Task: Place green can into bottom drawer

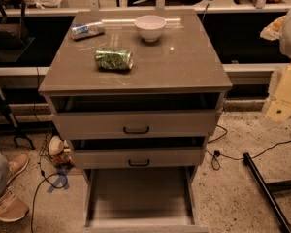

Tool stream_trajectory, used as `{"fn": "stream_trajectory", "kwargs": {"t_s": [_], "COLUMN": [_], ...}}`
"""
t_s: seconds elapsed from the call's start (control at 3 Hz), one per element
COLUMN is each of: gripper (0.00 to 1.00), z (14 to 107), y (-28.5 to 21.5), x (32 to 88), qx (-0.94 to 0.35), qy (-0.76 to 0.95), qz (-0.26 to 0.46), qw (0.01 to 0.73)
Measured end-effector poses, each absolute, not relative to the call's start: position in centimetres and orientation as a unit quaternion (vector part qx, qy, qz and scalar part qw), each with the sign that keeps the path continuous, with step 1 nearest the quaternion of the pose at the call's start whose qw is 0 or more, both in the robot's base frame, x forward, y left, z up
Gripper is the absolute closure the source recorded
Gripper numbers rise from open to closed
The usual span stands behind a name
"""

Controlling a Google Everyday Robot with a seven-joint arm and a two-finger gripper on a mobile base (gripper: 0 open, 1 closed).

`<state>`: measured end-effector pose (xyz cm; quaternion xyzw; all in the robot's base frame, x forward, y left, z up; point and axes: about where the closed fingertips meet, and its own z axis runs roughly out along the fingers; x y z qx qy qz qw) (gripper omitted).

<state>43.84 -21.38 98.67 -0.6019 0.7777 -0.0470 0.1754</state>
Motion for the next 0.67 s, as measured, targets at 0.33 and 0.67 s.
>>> {"fn": "stream_trajectory", "kwargs": {"t_s": [0.33, 0.67], "gripper": [0.0, 0.0], "z": [98.68, 98.88], "y": [-21.38, -21.12], "x": [43.84, 44.46], "qx": [-0.602, -0.598], "qy": [0.778, 0.778], "qz": [-0.047, -0.049], "qw": [0.175, 0.187]}}
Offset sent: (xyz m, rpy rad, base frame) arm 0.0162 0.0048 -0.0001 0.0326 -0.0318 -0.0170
